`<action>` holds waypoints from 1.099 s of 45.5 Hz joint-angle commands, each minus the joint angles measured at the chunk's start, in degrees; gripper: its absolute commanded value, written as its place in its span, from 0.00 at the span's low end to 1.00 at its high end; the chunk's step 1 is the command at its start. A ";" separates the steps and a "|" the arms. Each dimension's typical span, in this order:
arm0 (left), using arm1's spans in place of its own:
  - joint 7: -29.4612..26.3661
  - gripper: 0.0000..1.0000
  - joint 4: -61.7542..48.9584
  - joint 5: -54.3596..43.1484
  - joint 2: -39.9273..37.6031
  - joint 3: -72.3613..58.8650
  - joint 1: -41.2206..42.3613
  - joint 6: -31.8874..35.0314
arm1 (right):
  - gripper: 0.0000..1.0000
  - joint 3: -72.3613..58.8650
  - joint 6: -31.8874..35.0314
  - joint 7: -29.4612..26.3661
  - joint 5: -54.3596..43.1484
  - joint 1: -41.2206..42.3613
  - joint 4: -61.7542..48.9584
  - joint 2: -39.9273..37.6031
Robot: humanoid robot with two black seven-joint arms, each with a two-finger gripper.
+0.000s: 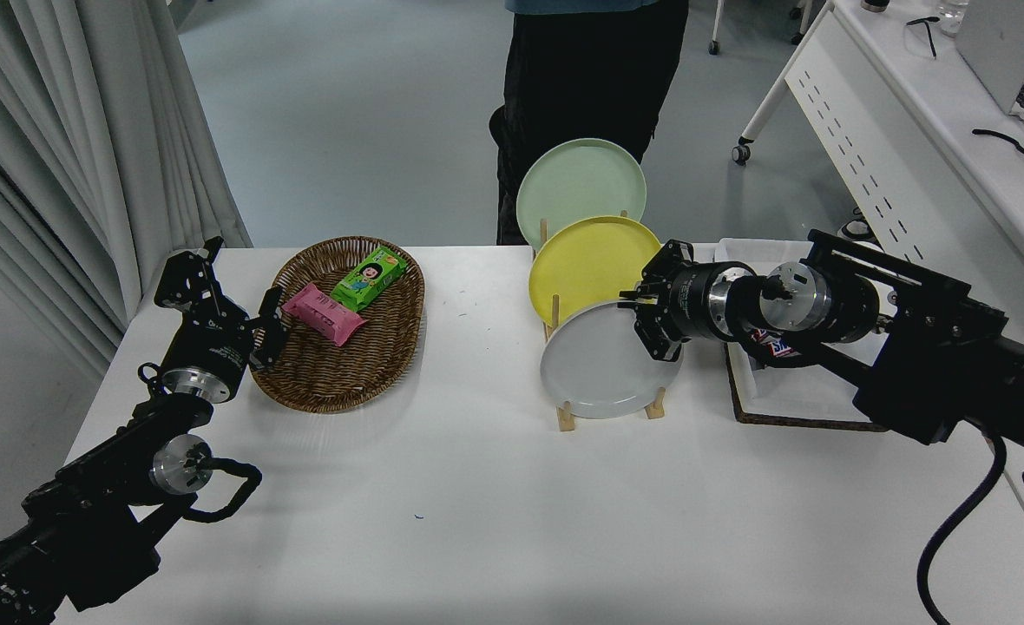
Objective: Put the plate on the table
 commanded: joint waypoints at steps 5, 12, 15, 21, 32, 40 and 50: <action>0.00 1.00 0.00 0.01 0.00 0.00 0.00 0.00 | 0.00 0.96 0.09 -2.52 0.00 0.88 0.09 -0.14; 0.00 1.00 0.00 0.01 0.00 0.00 0.00 0.00 | 0.00 1.93 0.09 -3.75 0.00 1.40 0.09 -0.84; 0.00 1.00 0.00 0.01 0.00 0.00 0.00 0.00 | 0.00 1.93 0.09 -4.28 0.09 2.28 0.09 -1.55; 0.00 1.00 0.00 0.01 0.00 0.00 0.00 0.00 | 0.00 2.11 0.00 -4.63 1.67 4.13 1.40 -2.95; 0.00 1.00 0.00 0.01 0.00 0.00 0.00 0.00 | 0.00 1.93 -0.09 -4.90 4.66 8.17 2.98 -5.15; 0.00 1.00 0.00 0.01 0.00 0.00 0.00 0.00 | 0.00 1.84 -1.06 -5.60 6.86 11.25 5.09 -7.17; 0.00 1.00 0.00 0.01 0.00 0.00 0.00 0.00 | 0.00 1.93 -4.04 -5.69 9.05 14.06 7.56 -8.85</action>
